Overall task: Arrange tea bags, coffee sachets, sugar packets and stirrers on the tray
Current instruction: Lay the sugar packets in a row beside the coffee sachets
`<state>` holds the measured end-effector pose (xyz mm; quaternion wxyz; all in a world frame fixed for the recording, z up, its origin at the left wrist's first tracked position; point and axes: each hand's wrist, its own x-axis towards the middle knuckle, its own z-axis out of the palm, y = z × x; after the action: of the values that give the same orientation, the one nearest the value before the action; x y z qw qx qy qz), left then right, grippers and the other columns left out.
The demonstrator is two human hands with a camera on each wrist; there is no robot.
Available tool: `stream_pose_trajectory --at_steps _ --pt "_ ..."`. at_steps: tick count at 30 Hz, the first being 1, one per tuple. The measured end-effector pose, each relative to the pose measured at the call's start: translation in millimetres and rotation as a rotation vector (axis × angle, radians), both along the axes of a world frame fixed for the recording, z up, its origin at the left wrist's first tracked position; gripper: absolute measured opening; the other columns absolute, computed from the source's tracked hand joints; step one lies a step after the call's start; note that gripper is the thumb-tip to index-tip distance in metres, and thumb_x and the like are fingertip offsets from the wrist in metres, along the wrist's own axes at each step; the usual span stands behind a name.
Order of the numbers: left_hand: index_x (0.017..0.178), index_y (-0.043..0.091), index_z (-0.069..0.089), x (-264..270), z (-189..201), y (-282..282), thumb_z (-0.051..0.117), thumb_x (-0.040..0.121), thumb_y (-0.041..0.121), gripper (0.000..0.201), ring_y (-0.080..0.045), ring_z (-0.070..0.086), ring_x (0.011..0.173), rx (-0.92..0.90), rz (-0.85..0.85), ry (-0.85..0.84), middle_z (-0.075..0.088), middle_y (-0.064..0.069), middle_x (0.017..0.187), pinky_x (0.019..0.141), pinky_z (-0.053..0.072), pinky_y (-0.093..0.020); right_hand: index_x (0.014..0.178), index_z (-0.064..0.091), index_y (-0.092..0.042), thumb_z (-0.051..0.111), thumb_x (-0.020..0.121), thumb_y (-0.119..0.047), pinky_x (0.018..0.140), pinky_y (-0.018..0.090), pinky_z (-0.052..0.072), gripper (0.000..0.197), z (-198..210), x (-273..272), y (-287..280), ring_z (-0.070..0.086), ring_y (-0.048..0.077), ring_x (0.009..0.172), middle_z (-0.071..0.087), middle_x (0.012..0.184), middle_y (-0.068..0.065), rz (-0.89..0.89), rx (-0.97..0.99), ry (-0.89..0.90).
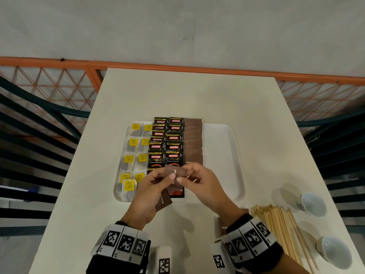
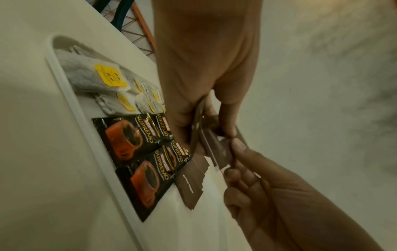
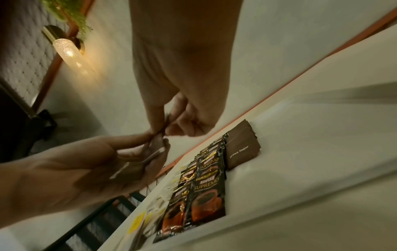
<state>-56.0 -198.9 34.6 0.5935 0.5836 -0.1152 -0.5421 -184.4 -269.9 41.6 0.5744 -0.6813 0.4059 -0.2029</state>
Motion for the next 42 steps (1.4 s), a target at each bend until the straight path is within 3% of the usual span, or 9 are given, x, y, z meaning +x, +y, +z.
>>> stream_pose_trajectory --at_steps 5,9,13,17,24,28,31,39,42 --pt "0.084 0.007 0.063 -8 4 4 0.055 0.089 0.025 0.02 -0.008 0.066 0.057 0.036 0.029 0.063 0.066 -0.006 0.073 0.054 0.055 -0.02 0.089 0.069 -0.02 0.066 0.079 -0.01 0.061 0.004 0.038 0.014 -4 -9 16 0.049 -0.001 0.073 0.052 0.082 -0.016 -0.164 -0.493 -0.039" --pt "0.09 0.013 0.07 -16 18 9 0.043 0.092 0.039 0.037 -0.013 0.071 0.073 -0.05 -0.09 0.115 0.075 -0.006 0.078 0.061 0.057 -0.021 0.093 0.067 -0.02 0.062 0.079 -0.016 0.073 0.001 0.034 0.015 -14 -14 23 0.043 -0.006 0.083 0.055 0.092 -0.014 -0.089 -0.645 0.038" --pt "0.11 0.007 0.066 -17 17 15 0.055 0.087 0.022 0.03 -0.015 0.069 0.08 -0.045 -0.1 0.067 0.073 -0.009 0.085 0.068 0.057 -0.023 0.1 0.069 -0.018 0.057 0.083 -0.031 0.081 0.01 0.037 0.024 -13 -22 25 0.047 0.003 0.092 0.062 0.095 -0.001 0.001 -0.652 0.07" --pt "0.103 0.014 0.066 -13 13 21 0.051 0.092 0.009 0.019 -0.008 0.069 0.073 -0.01 -0.129 -0.04 0.072 -0.002 0.083 0.063 0.055 -0.018 0.101 0.07 -0.024 0.058 0.082 -0.04 0.076 0.006 0.037 0.028 -9 -26 24 0.049 0.001 0.091 0.062 0.096 -0.007 0.064 -0.548 0.04" --pt "0.102 0.024 0.065 -8 6 30 0.057 0.09 0.011 0.02 -0.011 0.065 0.083 0.043 -0.238 -0.262 0.069 0.001 0.094 0.065 0.051 -0.014 0.102 0.062 -0.03 0.066 0.084 -0.016 0.065 0.005 0.041 0.023 -14 -26 13 0.057 -0.001 0.076 0.064 0.091 -0.008 -0.059 -0.095 0.082" --pt "0.096 0.026 0.066 -10 1 35 0.056 0.091 0.013 0.017 -0.012 0.062 0.082 0.1 -0.238 -0.258 0.067 0.004 0.09 0.068 0.05 -0.018 0.085 0.065 -0.02 0.063 0.087 -0.018 0.056 0.007 0.037 0.004 -20 -27 2 0.052 -0.004 0.056 0.06 0.07 -0.008 0.055 0.062 0.189" --pt "0.096 0.021 0.064 -5 -6 37 0.053 0.093 0.02 0.011 -0.011 0.055 0.072 0.177 -0.156 -0.212 0.06 0.0 0.084 0.064 0.044 -0.02 0.072 0.061 -0.021 0.06 0.088 -0.012 0.056 0.017 0.036 0.018 -33 -30 -12 0.047 0.008 0.06 0.058 0.069 0.002 -0.152 0.197 0.129" --pt "0.104 0.011 0.056 18 1 50 0.048 0.068 0.009 0.036 -0.01 0.043 0.038 0.067 -0.069 0.057 0.046 0.004 0.044 0.039 0.034 -0.021 0.081 0.062 -0.013 0.057 0.09 -0.012 0.056 0.019 0.033 0.01 -54 -22 -46 0.041 0.009 0.059 0.052 0.066 -0.003 -0.442 0.27 0.277" --pt "0.106 0.012 0.056 22 4 53 0.04 0.054 0.001 0.055 -0.017 0.043 0.04 0.037 -0.104 0.086 0.043 -0.002 0.058 0.037 0.038 -0.024 0.093 0.065 -0.009 0.06 0.088 -0.014 0.066 0.023 0.038 0.008 -57 -15 -47 0.046 0.01 0.065 0.057 0.075 -0.001 -0.428 0.243 0.321"
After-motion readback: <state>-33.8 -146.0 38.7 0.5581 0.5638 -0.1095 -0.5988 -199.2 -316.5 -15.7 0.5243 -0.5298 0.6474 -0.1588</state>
